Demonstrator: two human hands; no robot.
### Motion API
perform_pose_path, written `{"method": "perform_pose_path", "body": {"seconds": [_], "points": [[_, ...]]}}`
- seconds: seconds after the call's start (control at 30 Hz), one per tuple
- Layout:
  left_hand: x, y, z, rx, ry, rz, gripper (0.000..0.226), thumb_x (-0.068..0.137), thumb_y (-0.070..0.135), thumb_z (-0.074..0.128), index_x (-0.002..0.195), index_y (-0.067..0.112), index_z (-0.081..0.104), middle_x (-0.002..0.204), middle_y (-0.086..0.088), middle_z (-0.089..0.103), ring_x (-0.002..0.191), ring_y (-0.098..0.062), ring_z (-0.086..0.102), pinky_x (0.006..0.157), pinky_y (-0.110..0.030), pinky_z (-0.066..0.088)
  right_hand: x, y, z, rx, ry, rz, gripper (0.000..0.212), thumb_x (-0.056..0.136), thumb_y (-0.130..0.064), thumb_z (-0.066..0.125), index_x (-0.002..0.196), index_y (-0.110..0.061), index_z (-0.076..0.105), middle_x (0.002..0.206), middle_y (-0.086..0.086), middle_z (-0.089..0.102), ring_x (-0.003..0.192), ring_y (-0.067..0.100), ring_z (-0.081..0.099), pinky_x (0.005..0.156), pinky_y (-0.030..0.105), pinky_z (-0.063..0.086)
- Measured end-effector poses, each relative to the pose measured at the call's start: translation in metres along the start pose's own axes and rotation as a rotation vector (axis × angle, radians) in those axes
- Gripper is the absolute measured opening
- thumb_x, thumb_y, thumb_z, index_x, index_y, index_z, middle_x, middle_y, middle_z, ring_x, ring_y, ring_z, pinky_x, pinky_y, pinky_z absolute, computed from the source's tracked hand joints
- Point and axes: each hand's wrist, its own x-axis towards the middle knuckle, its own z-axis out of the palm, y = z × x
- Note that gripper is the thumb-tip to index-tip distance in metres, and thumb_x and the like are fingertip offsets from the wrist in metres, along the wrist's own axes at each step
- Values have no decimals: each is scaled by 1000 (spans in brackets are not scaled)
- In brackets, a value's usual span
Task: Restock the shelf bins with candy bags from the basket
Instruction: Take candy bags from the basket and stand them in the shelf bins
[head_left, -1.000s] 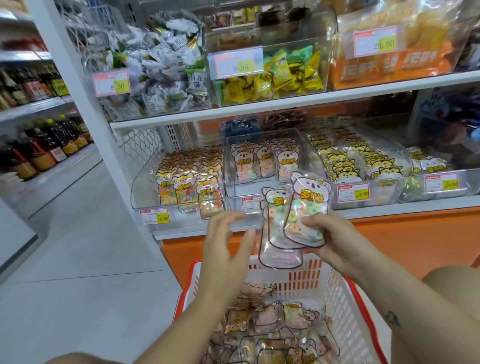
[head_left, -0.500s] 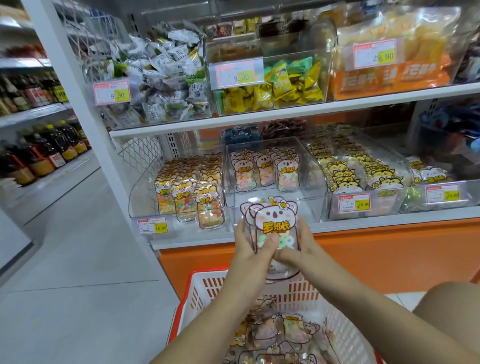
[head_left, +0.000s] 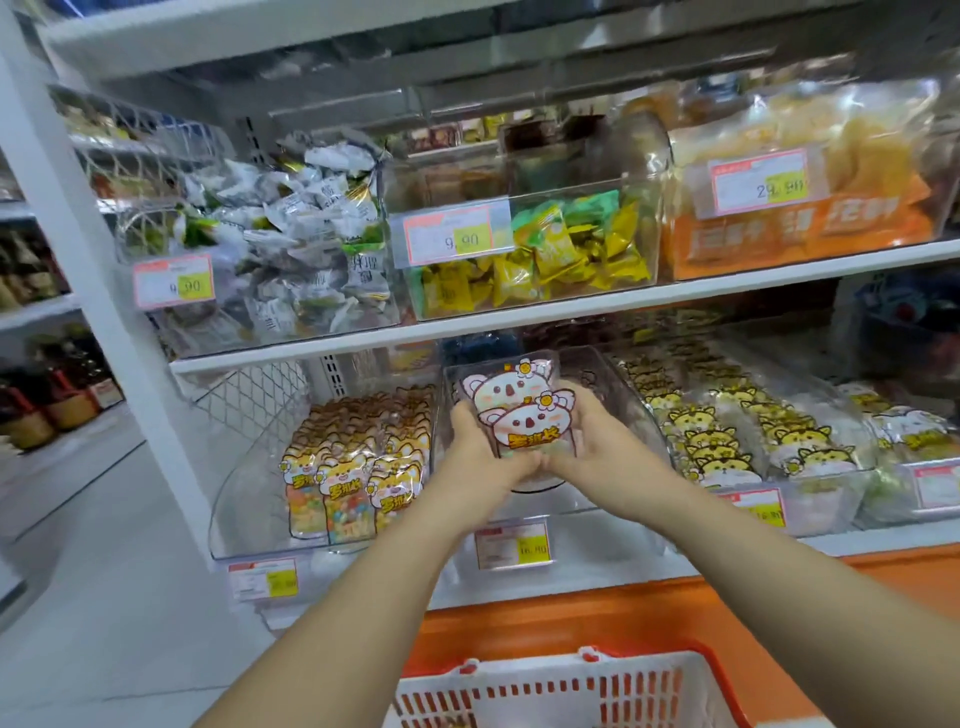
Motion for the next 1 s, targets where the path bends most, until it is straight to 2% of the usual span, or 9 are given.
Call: {"method": "perform_pose_path", "body": {"seconds": [0.17,0.27,0.43,0.5,0.57,0.7,0.8,0.93,1.0], "points": [[49,-30,13,89,52,-92,79,75,18,84,133,18,31,124,4,55,109,-13,53,94,-26,46,51,43,16,-214,24,118,62,67,-37,68,125,-23,55,118,-1,67,115,21,59,100,40,49],[83,-54,22,86,83,-128,91,57,25,83,133,22,32,128,-2,60,113,-20,61,99,-45,53,81,67,24,-301,20,200,46,70,-23,65,116,-22,62,110,1,70,107,24,63,93,37,53],[122,-81,33,115,93,-150,74,69,15,77,130,24,36,119,2,61,111,-19,59,97,-37,52,112,91,33,-245,-21,213,31,74,-9,59,103,-17,68,102,4,72,99,24,66,83,32,54],[138,-90,39,92,70,-118,69,62,17,74,127,21,50,117,2,67,112,-21,64,97,-39,54,119,97,31,-212,-19,245,17,75,-7,57,83,-21,63,97,4,73,96,25,67,81,31,53],[159,-113,46,62,44,-102,75,52,20,75,125,21,58,116,3,72,112,-20,67,99,-44,54,122,103,30,-198,-32,282,26,79,-2,61,74,-26,52,99,4,71,96,22,65,81,28,50],[158,-107,53,75,96,-189,83,64,16,86,134,25,42,131,1,62,120,-22,59,106,-45,48,122,115,30,-193,-16,323,30,81,-12,66,109,-14,56,99,6,62,92,24,58,76,29,44],[153,-99,56,171,140,-288,95,71,30,85,146,17,28,145,-5,44,130,-29,47,112,-42,40,122,115,28,-241,37,326,35,85,-15,69,114,-7,50,97,8,58,91,25,55,73,27,40],[152,-100,53,175,32,-345,59,87,24,75,136,18,43,131,-5,62,118,-29,59,104,-41,48,118,115,23,-389,-4,376,33,86,-21,67,109,-12,46,101,4,58,103,28,61,84,32,50],[151,-96,53,226,12,-346,55,90,26,70,136,16,42,126,-9,63,117,-35,60,99,-45,50,116,116,19,-492,-98,416,32,87,-24,65,111,-14,46,106,4,60,104,29,61,84,34,52]]}}
